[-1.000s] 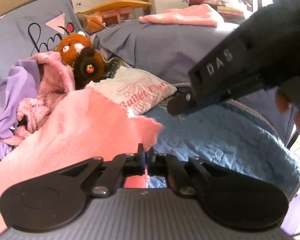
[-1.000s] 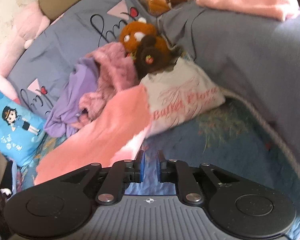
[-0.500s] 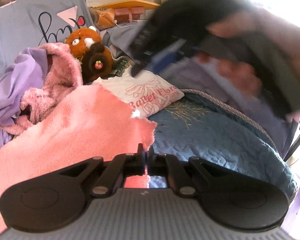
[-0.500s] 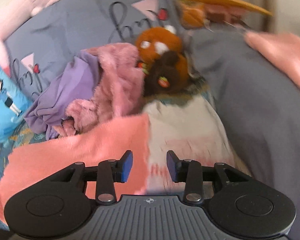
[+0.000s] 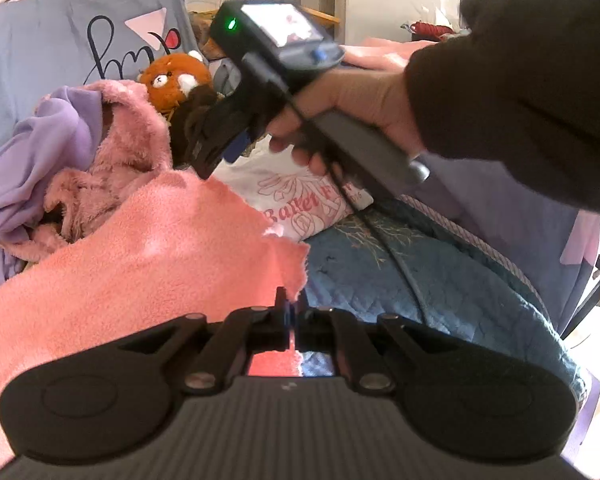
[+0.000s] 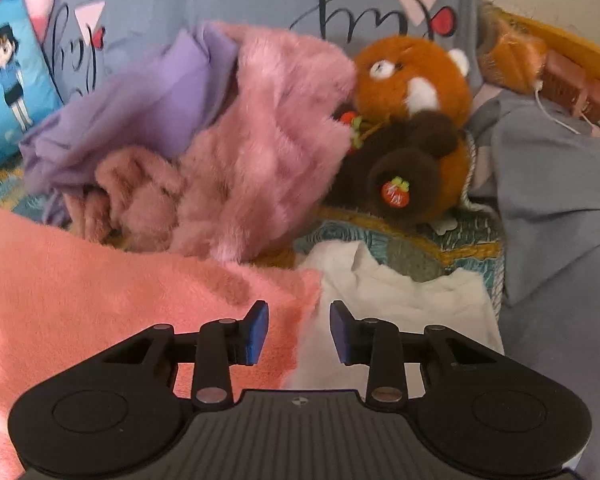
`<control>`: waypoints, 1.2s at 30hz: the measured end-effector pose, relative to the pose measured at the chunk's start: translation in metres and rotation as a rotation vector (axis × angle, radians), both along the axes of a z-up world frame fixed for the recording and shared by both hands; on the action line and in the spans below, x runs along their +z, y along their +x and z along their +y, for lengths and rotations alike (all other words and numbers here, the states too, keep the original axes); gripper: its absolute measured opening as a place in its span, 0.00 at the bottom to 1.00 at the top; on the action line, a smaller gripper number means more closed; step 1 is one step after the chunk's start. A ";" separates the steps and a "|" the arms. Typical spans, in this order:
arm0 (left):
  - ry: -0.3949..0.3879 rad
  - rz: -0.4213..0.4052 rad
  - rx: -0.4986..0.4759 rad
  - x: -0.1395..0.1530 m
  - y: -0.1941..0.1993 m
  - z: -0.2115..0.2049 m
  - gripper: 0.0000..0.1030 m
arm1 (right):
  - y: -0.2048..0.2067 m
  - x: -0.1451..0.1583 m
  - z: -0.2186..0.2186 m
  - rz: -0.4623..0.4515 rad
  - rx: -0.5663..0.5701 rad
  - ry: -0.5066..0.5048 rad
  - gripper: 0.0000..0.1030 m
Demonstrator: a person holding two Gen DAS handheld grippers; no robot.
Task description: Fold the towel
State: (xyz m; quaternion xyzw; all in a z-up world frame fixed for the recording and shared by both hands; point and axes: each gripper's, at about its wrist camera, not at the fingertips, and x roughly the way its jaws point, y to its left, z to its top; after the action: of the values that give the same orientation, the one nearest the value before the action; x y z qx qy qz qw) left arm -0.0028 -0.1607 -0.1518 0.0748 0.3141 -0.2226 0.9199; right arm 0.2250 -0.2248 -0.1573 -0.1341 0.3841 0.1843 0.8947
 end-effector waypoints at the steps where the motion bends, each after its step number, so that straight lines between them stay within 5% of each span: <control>1: -0.003 0.001 -0.001 0.000 0.001 0.000 0.02 | 0.001 -0.003 0.002 0.000 0.003 -0.015 0.32; 4: -0.008 0.003 0.000 0.000 0.002 0.000 0.02 | 0.004 -0.009 0.008 0.005 0.012 -0.035 0.31; 8: -0.013 0.007 0.001 0.000 0.003 0.000 0.02 | 0.010 -0.014 0.014 0.028 0.019 -0.044 0.03; 24: -0.057 -0.058 0.017 0.020 -0.013 0.008 0.02 | -0.012 0.037 0.003 -0.067 -0.019 0.074 0.01; 36: -0.216 -0.136 0.207 0.077 -0.040 0.118 0.02 | -0.032 0.095 0.071 -0.116 0.077 0.174 0.02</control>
State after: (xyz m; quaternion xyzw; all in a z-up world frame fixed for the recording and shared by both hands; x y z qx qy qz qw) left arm -0.0424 -0.0423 -0.0753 -0.0426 0.2315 -0.1537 0.9597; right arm 0.1928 -0.1537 -0.0619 -0.0812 0.3087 0.2431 0.9160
